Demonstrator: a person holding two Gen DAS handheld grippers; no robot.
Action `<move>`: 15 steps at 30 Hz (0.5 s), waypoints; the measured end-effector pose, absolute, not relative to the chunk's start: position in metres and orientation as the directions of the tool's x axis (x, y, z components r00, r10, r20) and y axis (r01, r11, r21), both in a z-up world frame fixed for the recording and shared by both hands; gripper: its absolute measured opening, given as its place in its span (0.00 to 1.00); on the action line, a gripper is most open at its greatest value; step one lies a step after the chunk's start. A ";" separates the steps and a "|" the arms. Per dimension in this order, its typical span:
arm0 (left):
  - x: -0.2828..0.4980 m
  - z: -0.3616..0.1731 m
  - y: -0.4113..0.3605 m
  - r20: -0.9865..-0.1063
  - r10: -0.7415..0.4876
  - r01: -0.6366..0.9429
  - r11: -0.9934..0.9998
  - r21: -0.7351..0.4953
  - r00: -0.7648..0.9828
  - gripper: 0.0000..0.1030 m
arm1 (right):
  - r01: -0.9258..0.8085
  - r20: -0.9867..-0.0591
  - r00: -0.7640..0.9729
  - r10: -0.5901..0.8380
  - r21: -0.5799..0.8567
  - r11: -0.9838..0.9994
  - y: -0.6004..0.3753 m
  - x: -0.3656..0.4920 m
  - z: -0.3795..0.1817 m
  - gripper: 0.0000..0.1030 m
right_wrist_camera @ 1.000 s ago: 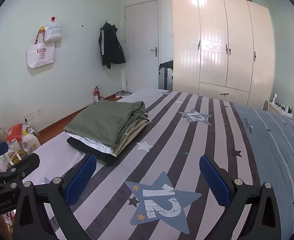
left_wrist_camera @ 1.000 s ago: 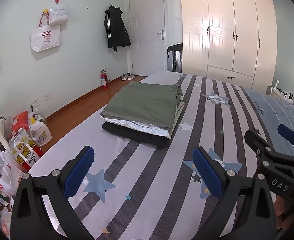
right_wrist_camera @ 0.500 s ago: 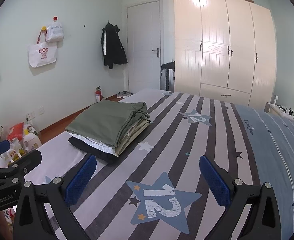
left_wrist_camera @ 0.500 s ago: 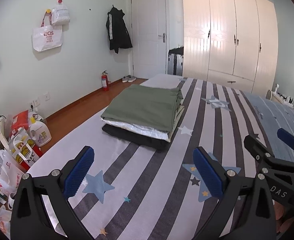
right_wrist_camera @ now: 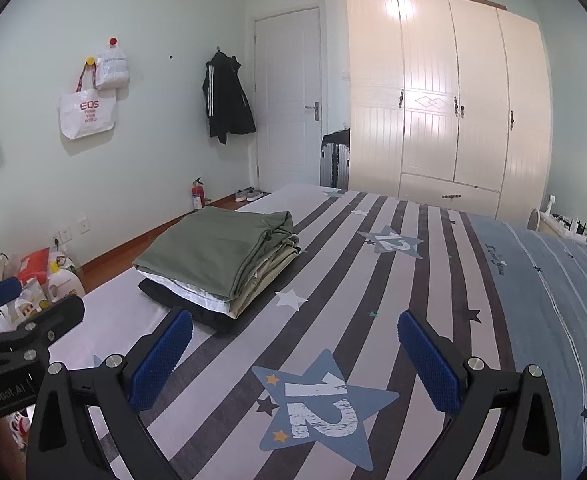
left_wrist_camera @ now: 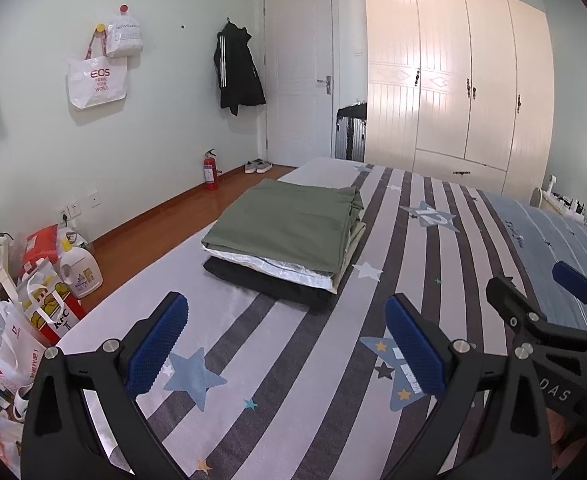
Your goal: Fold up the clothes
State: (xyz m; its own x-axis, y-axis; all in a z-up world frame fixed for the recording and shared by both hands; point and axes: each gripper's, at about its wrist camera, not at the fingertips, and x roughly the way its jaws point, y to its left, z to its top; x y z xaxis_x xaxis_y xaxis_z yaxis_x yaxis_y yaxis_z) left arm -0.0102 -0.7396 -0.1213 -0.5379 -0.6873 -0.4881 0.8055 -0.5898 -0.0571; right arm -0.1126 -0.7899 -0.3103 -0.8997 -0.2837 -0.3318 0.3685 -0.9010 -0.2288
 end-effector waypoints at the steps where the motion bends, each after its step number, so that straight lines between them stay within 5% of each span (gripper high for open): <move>1: -0.011 -0.121 -0.739 -0.490 -0.686 0.805 -0.591 -0.057 -0.538 0.95 | 0.367 -0.331 -0.901 -0.282 -0.230 -0.901 -0.789 -0.113 -0.310 0.99; 15: -0.015 -0.122 -0.735 -0.495 -0.683 0.802 -0.594 -0.051 -0.537 0.95 | 0.374 -0.330 -0.898 -0.291 -0.225 -0.900 -0.785 -0.109 -0.308 0.99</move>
State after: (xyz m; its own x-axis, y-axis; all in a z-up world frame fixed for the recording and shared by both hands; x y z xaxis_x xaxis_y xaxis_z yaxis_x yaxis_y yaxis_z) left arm -0.0150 -0.7351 -0.1223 -0.5375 -0.6826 -0.4951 0.8025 -0.5945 -0.0515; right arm -0.1091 -0.7850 -0.3080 -0.8979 -0.2909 -0.3303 0.3742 -0.8997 -0.2247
